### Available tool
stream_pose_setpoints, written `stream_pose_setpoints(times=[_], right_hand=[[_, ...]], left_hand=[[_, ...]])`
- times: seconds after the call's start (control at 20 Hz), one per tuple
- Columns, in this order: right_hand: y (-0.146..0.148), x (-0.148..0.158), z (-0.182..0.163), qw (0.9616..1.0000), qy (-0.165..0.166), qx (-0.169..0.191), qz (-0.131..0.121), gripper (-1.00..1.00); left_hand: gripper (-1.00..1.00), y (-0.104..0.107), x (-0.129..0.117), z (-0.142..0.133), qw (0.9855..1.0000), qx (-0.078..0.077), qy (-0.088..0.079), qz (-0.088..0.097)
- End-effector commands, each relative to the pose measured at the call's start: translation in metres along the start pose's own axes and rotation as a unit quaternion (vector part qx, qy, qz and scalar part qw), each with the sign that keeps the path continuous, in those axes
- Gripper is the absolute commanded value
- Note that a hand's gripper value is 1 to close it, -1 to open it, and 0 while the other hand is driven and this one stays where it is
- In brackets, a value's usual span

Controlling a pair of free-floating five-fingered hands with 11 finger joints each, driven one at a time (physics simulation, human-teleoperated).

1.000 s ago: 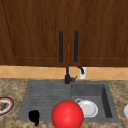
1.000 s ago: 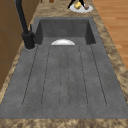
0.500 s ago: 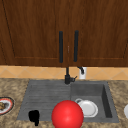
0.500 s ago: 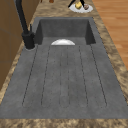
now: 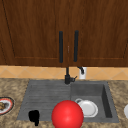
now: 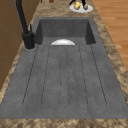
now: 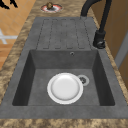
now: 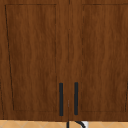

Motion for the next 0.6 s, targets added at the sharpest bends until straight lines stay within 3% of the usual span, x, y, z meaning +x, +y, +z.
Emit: stream_pose_setpoints(times=[0.0,0.2,0.55], right_hand=[[0.002,0.001,0.005,0.9980,-0.007,-0.061,0.016,-1.00],[0.014,0.008,0.008,0.9943,0.005,-0.088,0.060,-1.00],[0.008,0.014,0.011,0.9915,0.026,-0.075,0.103,-1.00]], left_hand=[[0.00,0.000,0.000,0.000,1.0000,0.000,0.000,0.000],[0.00,0.000,0.000,0.000,1.0000,0.000,0.000,0.000],[0.00,0.000,0.000,0.000,1.0000,0.000,0.000,0.000]])
